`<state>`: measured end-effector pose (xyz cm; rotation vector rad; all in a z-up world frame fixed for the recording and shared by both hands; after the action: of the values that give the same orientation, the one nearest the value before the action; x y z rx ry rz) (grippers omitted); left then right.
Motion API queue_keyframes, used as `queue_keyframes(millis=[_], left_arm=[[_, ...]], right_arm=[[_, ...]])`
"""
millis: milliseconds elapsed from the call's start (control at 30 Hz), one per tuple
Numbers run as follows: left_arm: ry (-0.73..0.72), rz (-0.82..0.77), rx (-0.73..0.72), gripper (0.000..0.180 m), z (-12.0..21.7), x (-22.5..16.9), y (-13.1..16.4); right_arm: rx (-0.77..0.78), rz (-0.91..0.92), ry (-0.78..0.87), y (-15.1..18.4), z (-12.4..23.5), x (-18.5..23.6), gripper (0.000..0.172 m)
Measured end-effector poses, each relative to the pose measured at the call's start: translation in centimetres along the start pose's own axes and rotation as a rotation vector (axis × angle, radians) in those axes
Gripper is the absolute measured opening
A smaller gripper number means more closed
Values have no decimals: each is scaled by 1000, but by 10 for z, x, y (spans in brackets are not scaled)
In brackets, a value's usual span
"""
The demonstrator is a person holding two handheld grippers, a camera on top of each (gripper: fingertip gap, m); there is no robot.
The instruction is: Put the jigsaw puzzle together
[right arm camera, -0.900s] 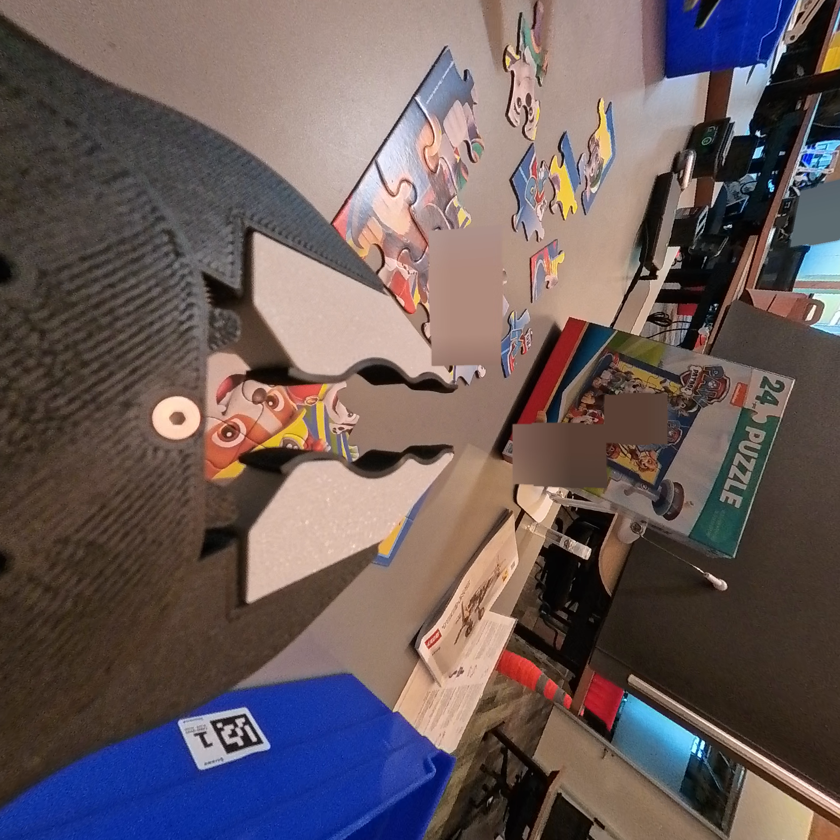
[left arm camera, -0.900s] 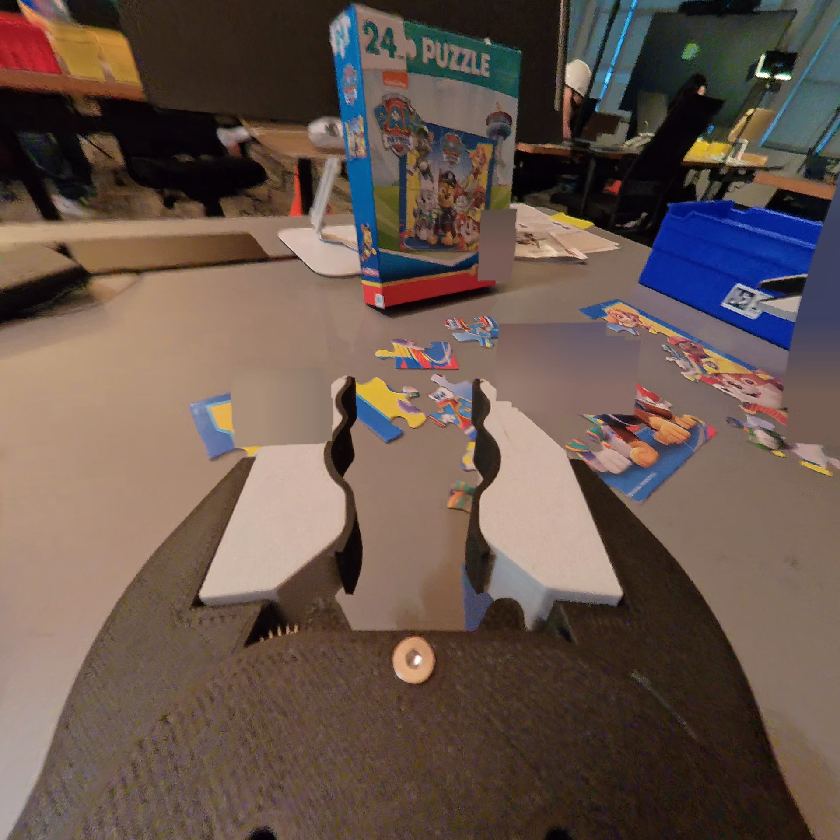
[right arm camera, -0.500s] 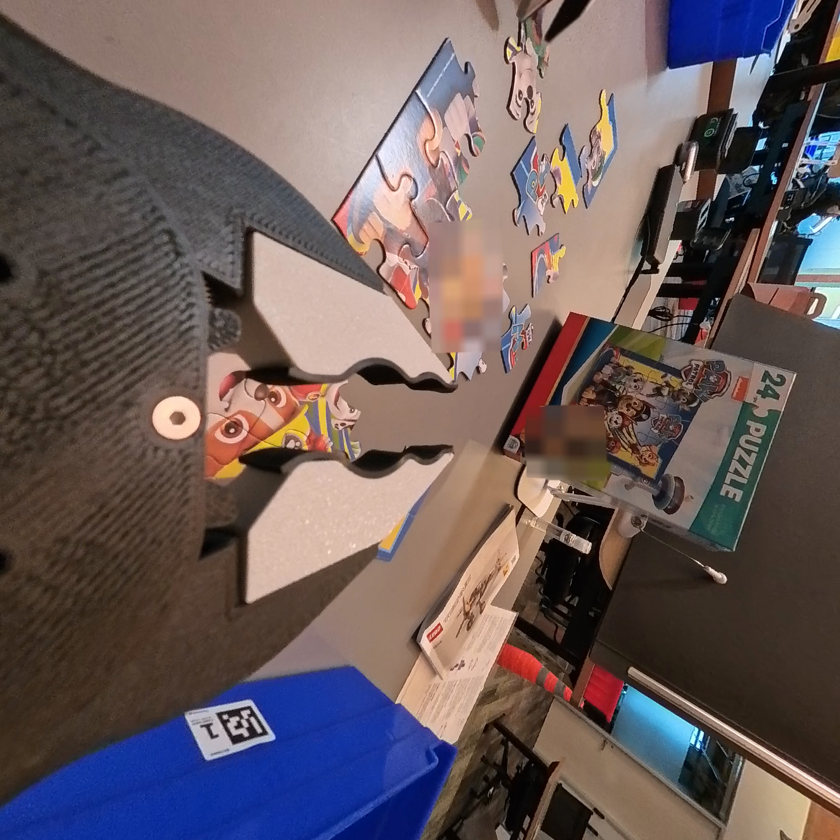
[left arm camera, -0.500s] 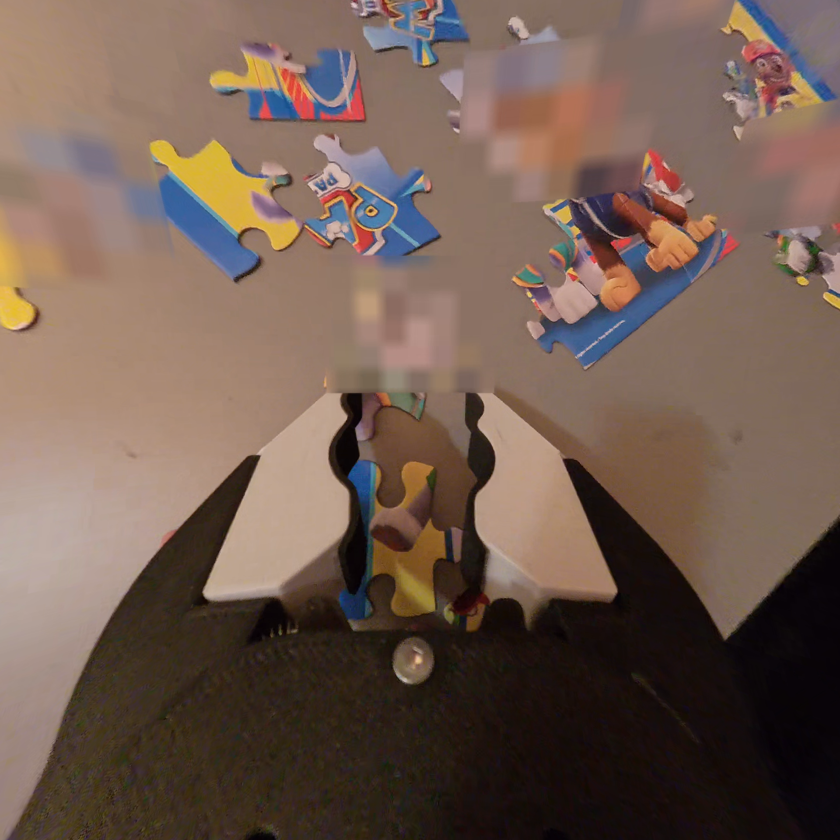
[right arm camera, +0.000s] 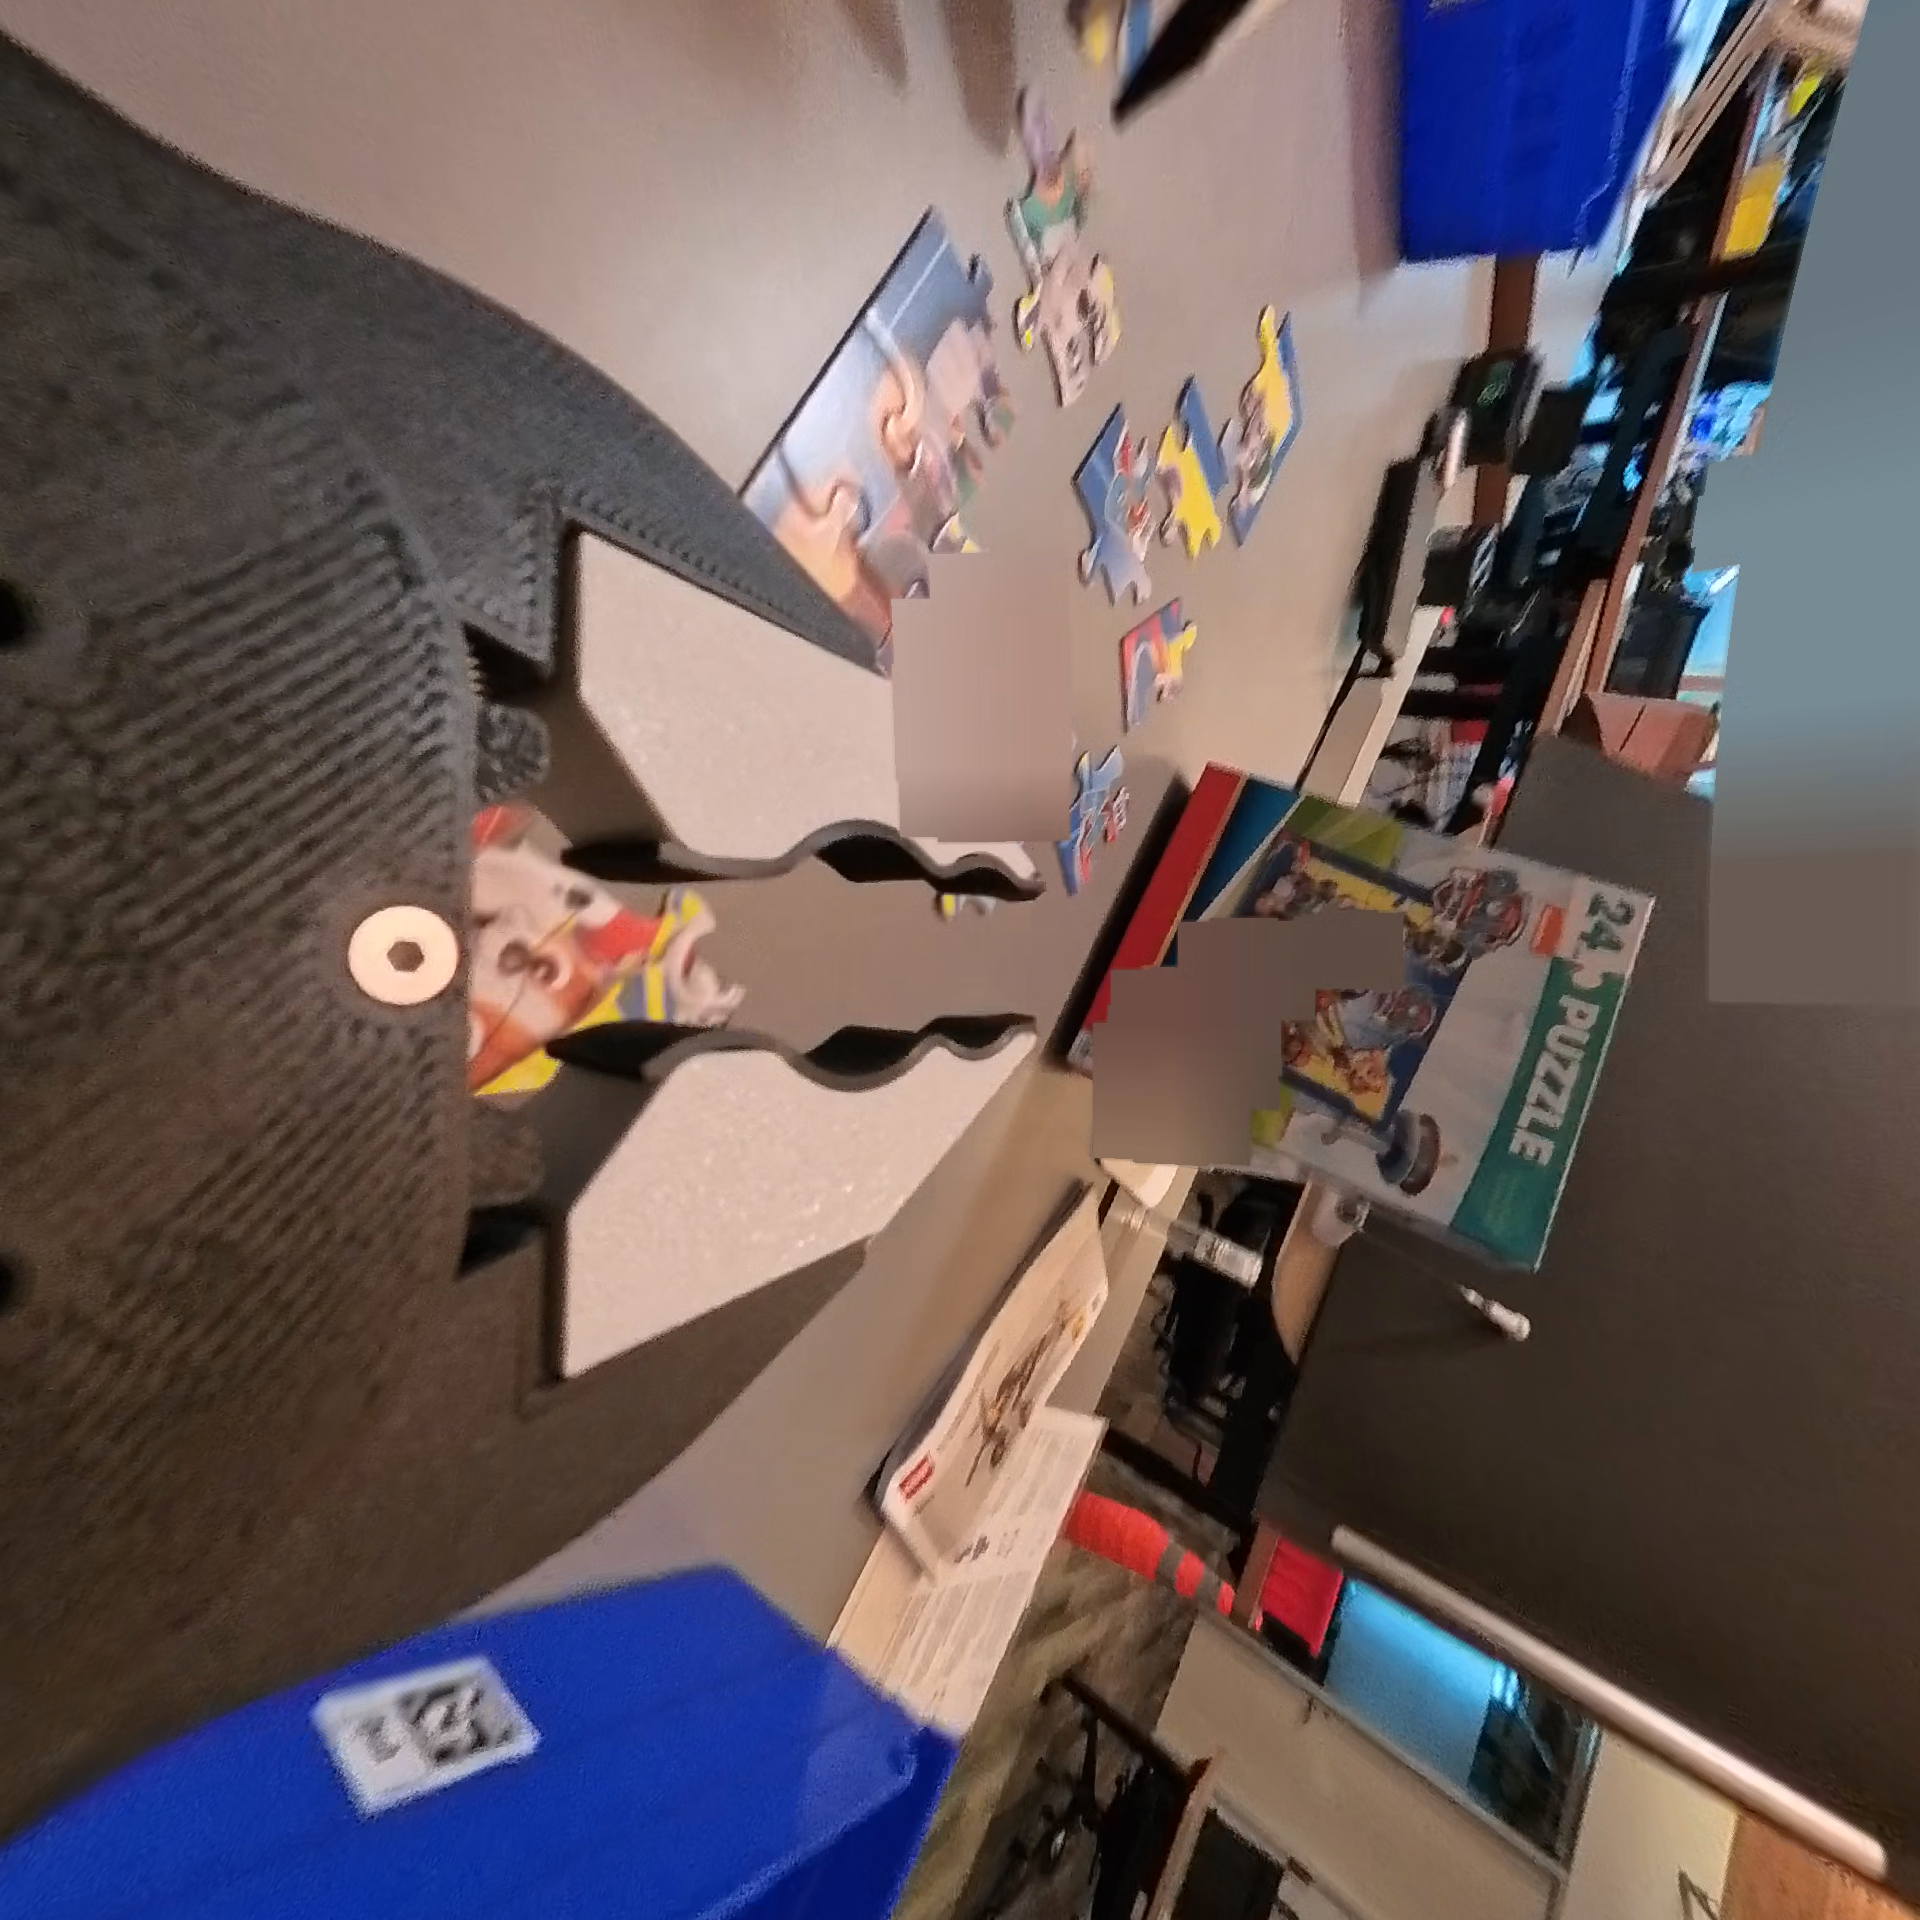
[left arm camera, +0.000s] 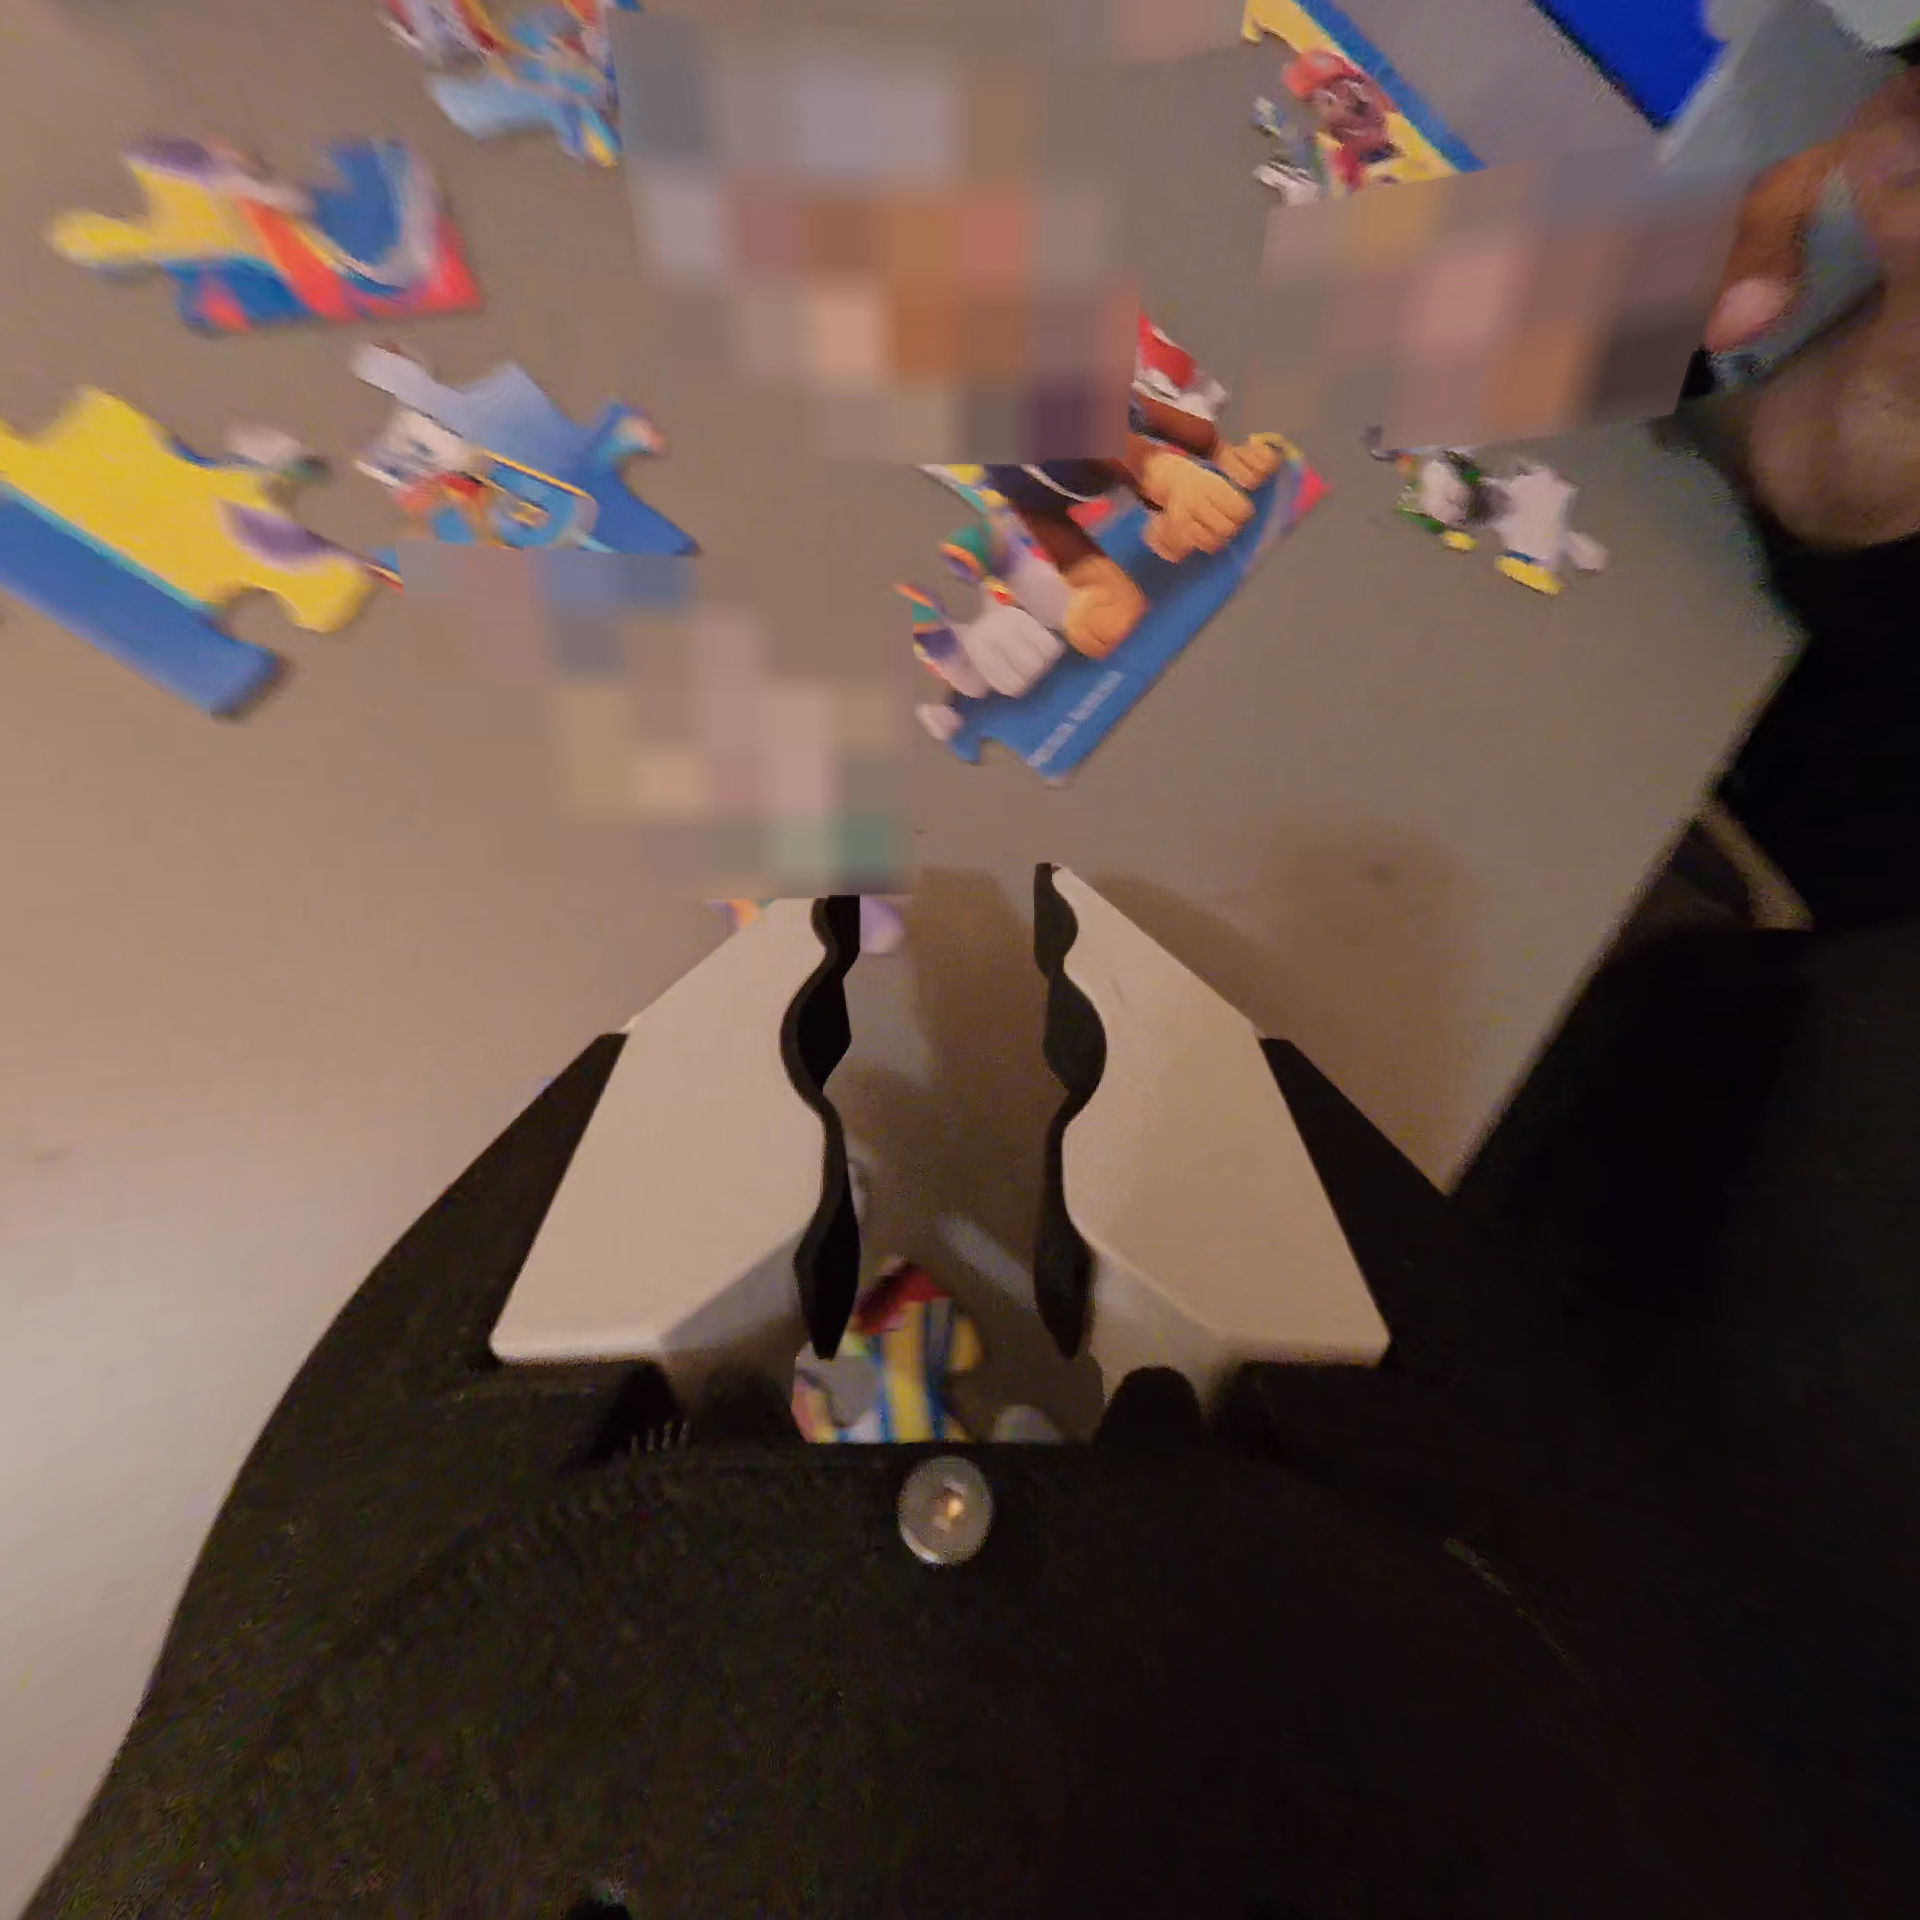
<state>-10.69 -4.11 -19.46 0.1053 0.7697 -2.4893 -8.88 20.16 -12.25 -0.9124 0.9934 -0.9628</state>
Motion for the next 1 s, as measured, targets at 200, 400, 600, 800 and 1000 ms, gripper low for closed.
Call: queue_keyframes(millis=[200, 400, 600, 800, 1000], left_arm=[[-114, -9, -85, 34, 9, 41, -8], [-51, 23, -540, 34, 50, 38, -19], [187, 74, -782, 28, 84, 31, -11], [239, 128, -818, 31, 88, 38, -4], [253, 147, -839, 33, 91, 42, -3]], right_arm=[[127, -19, -392, -35, -33, 76, 37], [426, 147, -690, -32, -79, 174, 67], [607, 265, -663, 6, -117, 217, 86], [637, 196, -650, 12, -124, 212, 73], [647, 204, -648, 12, -122, 209, 63]])
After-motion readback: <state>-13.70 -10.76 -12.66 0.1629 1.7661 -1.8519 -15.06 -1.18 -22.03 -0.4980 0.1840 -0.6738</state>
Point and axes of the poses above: each gripper's, where its closed fingertips meet, z back along the fingers, y out of its underside, x = y × z across the jaws, the point moved 2 cm from there along z, back along the fingers, and after that the axes turned 14 degrees about x, right-handed, at the moved point
